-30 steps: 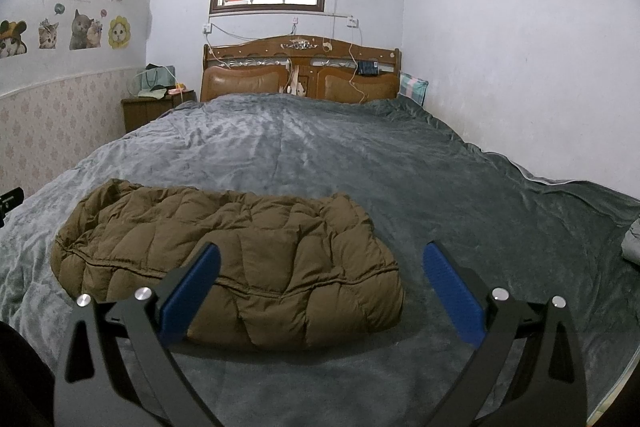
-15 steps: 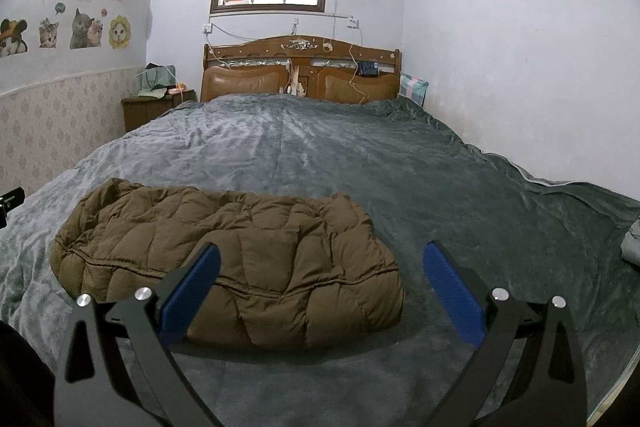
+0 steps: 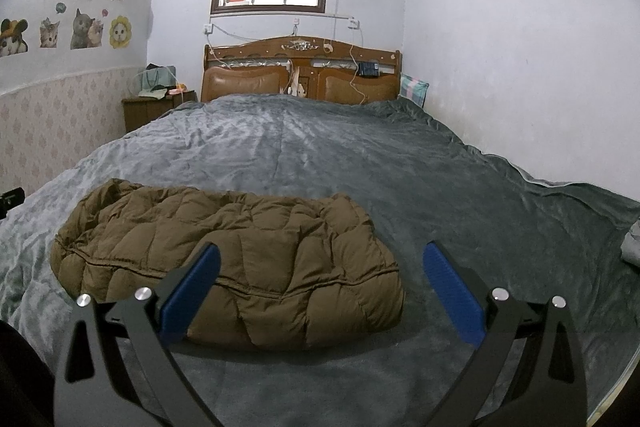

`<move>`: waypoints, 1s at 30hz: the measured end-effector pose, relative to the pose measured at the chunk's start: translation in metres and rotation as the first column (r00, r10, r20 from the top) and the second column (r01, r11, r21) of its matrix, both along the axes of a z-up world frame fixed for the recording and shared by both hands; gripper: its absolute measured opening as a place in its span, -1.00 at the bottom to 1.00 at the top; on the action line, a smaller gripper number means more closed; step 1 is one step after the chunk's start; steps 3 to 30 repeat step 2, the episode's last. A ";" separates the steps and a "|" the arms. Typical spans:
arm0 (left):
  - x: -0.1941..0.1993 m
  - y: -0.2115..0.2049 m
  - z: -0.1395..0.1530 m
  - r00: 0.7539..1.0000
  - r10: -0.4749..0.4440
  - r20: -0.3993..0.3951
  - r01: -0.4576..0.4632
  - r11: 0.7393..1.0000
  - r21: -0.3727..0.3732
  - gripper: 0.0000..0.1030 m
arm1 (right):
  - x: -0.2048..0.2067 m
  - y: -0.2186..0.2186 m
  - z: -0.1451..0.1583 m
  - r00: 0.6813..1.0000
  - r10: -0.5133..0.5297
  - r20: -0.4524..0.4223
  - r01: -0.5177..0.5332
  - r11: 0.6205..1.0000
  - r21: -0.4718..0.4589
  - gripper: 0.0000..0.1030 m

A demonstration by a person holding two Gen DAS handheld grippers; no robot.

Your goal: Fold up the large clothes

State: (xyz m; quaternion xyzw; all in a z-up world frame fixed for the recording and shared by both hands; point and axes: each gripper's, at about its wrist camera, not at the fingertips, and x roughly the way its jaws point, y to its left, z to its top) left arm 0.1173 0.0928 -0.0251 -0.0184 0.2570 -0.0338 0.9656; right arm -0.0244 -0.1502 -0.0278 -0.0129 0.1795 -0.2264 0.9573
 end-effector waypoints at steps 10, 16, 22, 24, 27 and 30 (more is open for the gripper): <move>0.000 -0.004 -0.001 1.000 0.001 -0.002 0.000 1.000 0.020 0.94 | 0.000 -0.001 0.000 1.000 0.001 0.000 -0.001 1.000 0.001 0.97; 0.000 -0.004 -0.001 1.000 0.001 -0.002 0.000 1.000 0.020 0.94 | 0.000 -0.001 0.000 1.000 0.001 0.000 -0.001 1.000 0.001 0.97; 0.000 -0.004 -0.001 1.000 0.001 -0.002 0.000 1.000 0.020 0.94 | 0.000 -0.001 0.000 1.000 0.001 0.000 -0.001 1.000 0.001 0.97; 0.000 -0.004 -0.001 1.000 0.001 -0.002 0.000 1.000 0.020 0.94 | 0.000 -0.001 0.000 1.000 0.001 0.000 -0.001 1.000 0.001 0.97; 0.000 -0.004 -0.001 1.000 0.001 -0.002 0.000 1.000 0.020 0.94 | 0.000 -0.001 0.000 1.000 0.001 0.000 -0.001 1.000 0.001 0.97; 0.000 -0.004 -0.001 1.000 0.001 -0.002 0.000 1.000 0.020 0.94 | 0.000 -0.001 0.000 1.000 0.001 0.000 -0.001 1.000 0.001 0.97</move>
